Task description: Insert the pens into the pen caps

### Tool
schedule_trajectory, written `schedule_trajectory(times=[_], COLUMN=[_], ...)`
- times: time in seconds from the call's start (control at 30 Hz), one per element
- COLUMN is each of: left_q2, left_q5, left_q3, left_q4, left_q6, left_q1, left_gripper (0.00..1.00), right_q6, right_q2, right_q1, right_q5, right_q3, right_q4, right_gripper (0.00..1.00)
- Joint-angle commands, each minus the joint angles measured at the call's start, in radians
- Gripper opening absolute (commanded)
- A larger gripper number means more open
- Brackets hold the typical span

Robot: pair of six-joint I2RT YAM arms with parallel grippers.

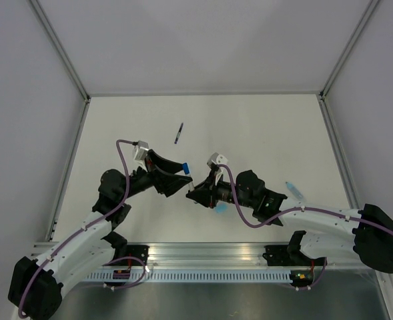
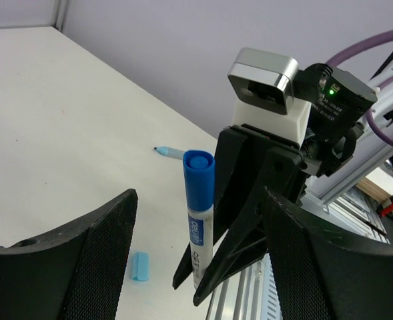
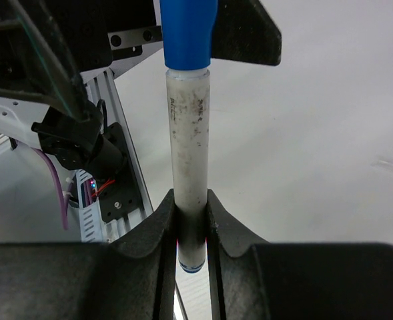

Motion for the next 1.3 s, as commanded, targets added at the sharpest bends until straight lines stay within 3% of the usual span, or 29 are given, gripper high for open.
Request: schedule_trajectory(times=[0.0, 0.37, 1.03, 1.17, 1.23, 1.27], left_q2=[0.011, 0.023, 0.037, 0.054, 0.077, 0.086], left_q5=[-0.057, -0.056, -0.034, -0.022, 0.002, 0.015], left_q3=[0.078, 0.109, 0.17, 0.158, 0.155, 0.15], left_q4=[-0.073, -0.067, -0.099, -0.1, -0.102, -0.1], left_q6=[0.057, 0.027, 0.021, 0.017, 0.012, 0.009], left_q1=[-0.003, -0.001, -0.003, -0.003, -0.003, -0.003], left_gripper=[0.79, 0.81, 0.67, 0.48, 0.28, 0.08], right_q6=[-0.004, -0.003, -0.003, -0.001, -0.003, -0.003], right_q2=[0.003, 0.006, 0.014, 0.012, 0.011, 0.008], right_q1=[-0.003, -0.003, -0.003, -0.003, -0.003, -0.001], right_q5=[-0.037, -0.045, -0.048, -0.05, -0.05, -0.048], right_q3=[0.043, 0.045, 0.055, 0.055, 0.055, 0.054], right_q4=[0.041, 0.036, 0.024, 0.024, 0.024, 0.026], right_gripper=[0.0, 0.0, 0.0, 0.0, 0.0, 0.0])
